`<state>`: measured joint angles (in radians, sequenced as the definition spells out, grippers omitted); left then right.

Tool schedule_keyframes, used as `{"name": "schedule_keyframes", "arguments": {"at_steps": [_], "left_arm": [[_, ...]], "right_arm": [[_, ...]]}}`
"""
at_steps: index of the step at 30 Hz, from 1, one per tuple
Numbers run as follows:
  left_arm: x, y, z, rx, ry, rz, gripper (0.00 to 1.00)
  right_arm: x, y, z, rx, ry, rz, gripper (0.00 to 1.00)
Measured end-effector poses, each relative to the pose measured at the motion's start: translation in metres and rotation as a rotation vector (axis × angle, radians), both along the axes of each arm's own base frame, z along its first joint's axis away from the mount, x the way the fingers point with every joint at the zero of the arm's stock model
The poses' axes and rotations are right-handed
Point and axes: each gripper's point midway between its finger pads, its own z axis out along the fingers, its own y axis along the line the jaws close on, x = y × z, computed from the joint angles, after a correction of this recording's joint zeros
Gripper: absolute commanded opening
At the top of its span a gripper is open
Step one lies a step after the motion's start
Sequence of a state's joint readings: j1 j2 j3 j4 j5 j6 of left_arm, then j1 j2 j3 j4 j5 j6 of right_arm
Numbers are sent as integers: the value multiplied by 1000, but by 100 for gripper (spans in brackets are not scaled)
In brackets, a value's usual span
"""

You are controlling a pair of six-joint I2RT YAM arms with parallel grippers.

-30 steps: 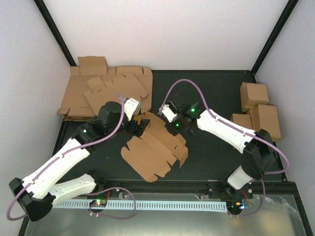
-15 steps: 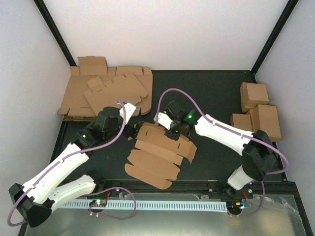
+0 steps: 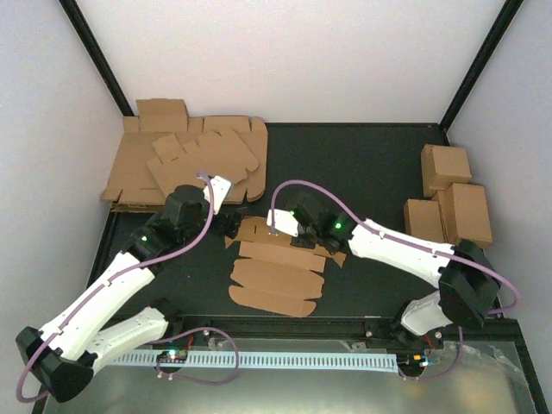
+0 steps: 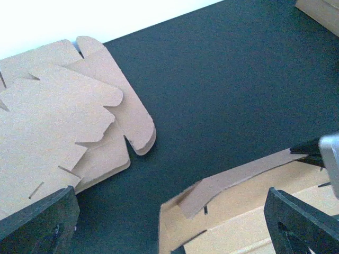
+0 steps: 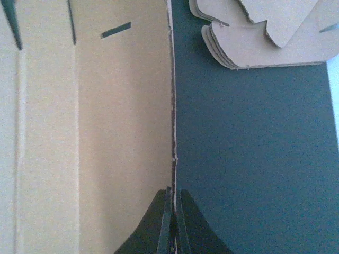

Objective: Fold the paper box

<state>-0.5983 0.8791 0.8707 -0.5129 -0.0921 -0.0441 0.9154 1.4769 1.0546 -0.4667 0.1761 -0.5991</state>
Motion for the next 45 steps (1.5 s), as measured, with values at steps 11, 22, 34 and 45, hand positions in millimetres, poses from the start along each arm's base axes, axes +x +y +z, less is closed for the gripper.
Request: {"name": "schedule_keyframes", "arguments": {"at_steps": [11,22,34,45], "left_arm": [[7,18,-15,-63,173,57,99],[-1,16,-22,-83,214,26,99],[8,3,-52,-28,300,-37,99],[25,-36,-56,-6,380,-196,97]], "right_arm": [[-8,17,-24,-58,-188,48,4],[-6,26,-37,-85,-291,42,19],[-20,20,13,116,-336,21,57],[-31,-10,90,519,-208,-178,88]]}}
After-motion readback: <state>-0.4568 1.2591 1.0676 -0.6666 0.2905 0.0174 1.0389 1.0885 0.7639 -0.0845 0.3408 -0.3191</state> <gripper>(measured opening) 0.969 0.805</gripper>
